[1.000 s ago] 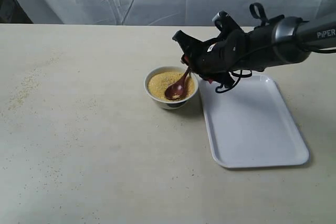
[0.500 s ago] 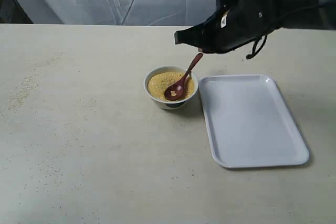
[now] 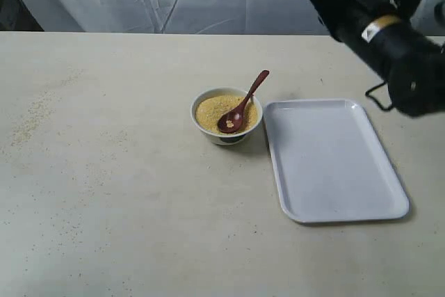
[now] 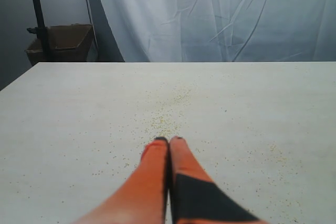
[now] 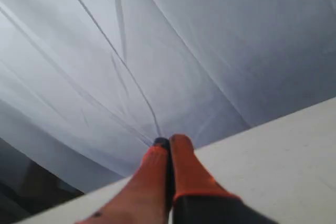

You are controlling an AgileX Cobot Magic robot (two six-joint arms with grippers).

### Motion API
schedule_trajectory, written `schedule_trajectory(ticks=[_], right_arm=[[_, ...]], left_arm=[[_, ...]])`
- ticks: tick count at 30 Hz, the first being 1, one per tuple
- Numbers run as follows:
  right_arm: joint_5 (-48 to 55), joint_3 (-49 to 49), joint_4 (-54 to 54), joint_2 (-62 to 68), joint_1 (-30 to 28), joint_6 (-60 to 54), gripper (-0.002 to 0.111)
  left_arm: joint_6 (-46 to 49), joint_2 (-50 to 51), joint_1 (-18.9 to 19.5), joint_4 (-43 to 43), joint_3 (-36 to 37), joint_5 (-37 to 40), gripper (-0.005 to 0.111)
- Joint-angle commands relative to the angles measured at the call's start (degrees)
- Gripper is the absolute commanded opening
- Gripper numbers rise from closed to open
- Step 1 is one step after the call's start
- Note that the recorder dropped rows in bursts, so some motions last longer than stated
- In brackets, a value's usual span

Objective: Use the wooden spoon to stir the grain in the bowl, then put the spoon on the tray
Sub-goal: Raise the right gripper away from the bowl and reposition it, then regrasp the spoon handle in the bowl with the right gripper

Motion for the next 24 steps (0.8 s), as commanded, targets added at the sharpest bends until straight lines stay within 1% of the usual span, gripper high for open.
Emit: schedule_trajectory(ticks=[1,2,3,6,8,9,10,11,12,14,16,17,19,24], right_arm=[[-14.2,7.9,0.6,4.2,0.2,24.9,-0.001],[-12.0,7.9,-2.4,5.6,-0.8,32.4,-0.001],[-11.1,7.8,-9.2,7.3,-2.0,39.8,-0.001],[-14.7,5.0,-35.1,13.2,-6.9,59.7,-0.001],[-16.7,2.3,-46.7,17.2,-10.7,67.1,-0.001],[-17.7,1.5,-49.4,18.5,-12.0,68.2,0.000],[-18.5,0.7,-51.5,19.8,-13.4,68.8,0.002],[-19.3,0.2,-53.0,20.7,-14.6,68.8,0.008],[-19.3,-0.2,-53.9,21.4,-15.5,68.8,0.016],[-18.8,-1.3,-56.3,22.0,-16.4,68.7,0.036],[-17.6,-3.3,-58.9,22.5,-16.6,68.3,0.050],[-16.8,-4.9,-60.5,22.9,-16.6,68.3,0.052],[-15.7,-8.2,-64.7,23.8,-16.6,69.5,0.050],[-9.8,-17.0,-73.2,27.1,-16.6,78.5,0.049]], left_arm=[[0.0,-0.2,0.1,0.1,0.1,-0.1,0.000],[0.0,-0.2,0.1,0.1,0.1,-0.1,0.000],[0.0,-0.2,0.1,0.1,0.1,-0.1,0.000],[0.0,-0.2,0.1,0.1,0.1,-0.1,0.000],[0.0,-0.2,0.1,0.1,0.1,-0.1,0.000],[0.0,-0.2,0.1,0.1,0.1,-0.1,0.000],[0.0,-0.2,0.1,0.1,0.1,-0.1,0.000],[0.0,-0.2,0.1,0.1,0.1,-0.1,0.000],[0.0,-0.2,0.1,0.1,0.1,-0.1,0.000],[0.0,-0.2,0.1,0.1,0.1,-0.1,0.000],[0.0,-0.2,0.1,0.1,0.1,-0.1,0.000],[0.0,-0.2,0.1,0.1,0.1,-0.1,0.000],[0.0,-0.2,0.1,0.1,0.1,-0.1,0.000],[0.0,-0.2,0.1,0.1,0.1,-0.1,0.000]])
